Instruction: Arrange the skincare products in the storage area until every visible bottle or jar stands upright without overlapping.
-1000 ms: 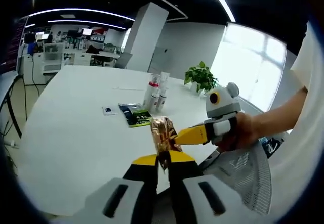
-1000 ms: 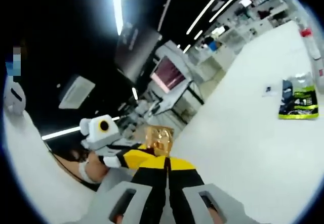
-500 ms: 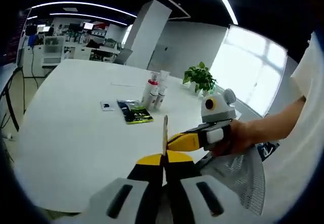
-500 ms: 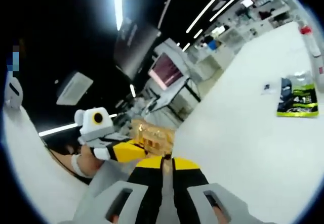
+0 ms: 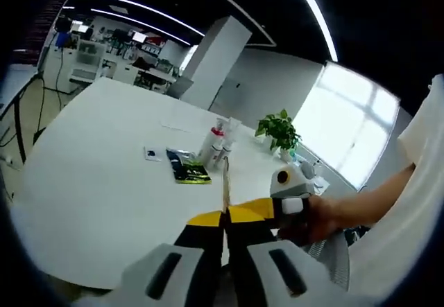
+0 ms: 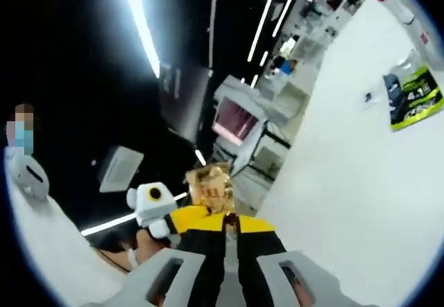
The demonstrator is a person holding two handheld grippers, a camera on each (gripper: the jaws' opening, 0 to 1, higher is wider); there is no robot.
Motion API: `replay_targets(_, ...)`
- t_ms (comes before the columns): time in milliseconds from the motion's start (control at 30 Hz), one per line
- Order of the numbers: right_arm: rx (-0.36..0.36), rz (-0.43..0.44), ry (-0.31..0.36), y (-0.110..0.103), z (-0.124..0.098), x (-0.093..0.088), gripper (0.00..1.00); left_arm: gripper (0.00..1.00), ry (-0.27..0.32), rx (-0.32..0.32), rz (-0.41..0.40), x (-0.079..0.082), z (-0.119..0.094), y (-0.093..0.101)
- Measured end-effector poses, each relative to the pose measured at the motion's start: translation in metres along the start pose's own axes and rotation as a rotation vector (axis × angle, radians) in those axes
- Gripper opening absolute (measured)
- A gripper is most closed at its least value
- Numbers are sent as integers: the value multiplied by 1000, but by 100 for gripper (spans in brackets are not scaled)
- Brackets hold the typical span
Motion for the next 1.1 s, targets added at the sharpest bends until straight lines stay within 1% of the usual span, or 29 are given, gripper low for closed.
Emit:
replay_targets(67,8,19,1,-3,1,1,0,0,-7,15,0,-1,2,-2)
replay_targets(100,0,48,1,-1,1,-1,0,0,-14,22,3,-2,3,-3)
replay_targets(200,-4,79,3,1,3,-3,0,0,-13,25,1,-2,2,-4)
replay_targets(233,16,90,-4,-1,5,-4,3,0,-12,26,-2,-2,2,-4)
replay_targets(267,-8,85,-4,2,4,-4,4,0,-15,31,-5,-2,3,-5)
replay_targets(300,-11,67,-23,1,5,-8,4,0,-15,34,-4,-2,3,-5)
replay_targets(367,-16,29,-23,0,5,-6,2,0,-19,40,-4,-3,4,-6)
replay_targets(433,-7,70,-17,1,4,-6,0,0,-18,44,-1,-3,4,-7)
replay_targets(467,-17,70,-22,2,3,-7,0,0,-23,47,5,-4,5,-7)
replay_targets(500,-48,70,-35,6,0,-9,0,0,-27,52,32,-6,6,-8)
replay_targets(533,-54,78,-43,7,0,-10,0,0,-36,54,62,-9,7,-7)
replay_targets(567,-57,86,-44,8,-1,-10,0,0,-36,67,120,-11,9,-9)
replay_targets(633,-99,61,-57,14,-3,-11,0,0,-57,88,173,-16,13,-12)
replay_targets(667,-97,69,-55,14,-3,-11,0,1,-65,96,185,-18,13,-13)
replay_targets(767,-113,87,-40,18,-6,-11,0,2,-48,121,215,-16,13,-16)
replay_targets(833,-129,92,-26,21,-8,-9,0,1,-47,163,242,-16,14,-23)
replay_targets(867,-137,92,-22,22,-9,-8,0,0,-59,189,262,-17,13,-27)
replay_targets(900,-153,95,-12,25,-12,-6,0,0,-65,186,264,-18,14,-27)
replay_targets(1000,-170,109,8,31,-17,-4,0,0,-71,192,279,-21,15,-27)
replay_targets(1067,-179,119,21,33,-18,-2,0,0,-87,207,334,-24,14,-30)
replay_targets(1100,-184,125,26,35,-17,-1,0,0,-88,211,336,-25,14,-31)
Point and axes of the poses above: the point that each gripper's makers call its tool centre point, and the gripper's own axes: z roughly forward along the fingers, y roughly to its right, x roughly out of its top, the point moved 3 cm from there along -z, roughly backward along the fingers, and after that the axes turned 13 degrees about x, right-handed, at the moved point
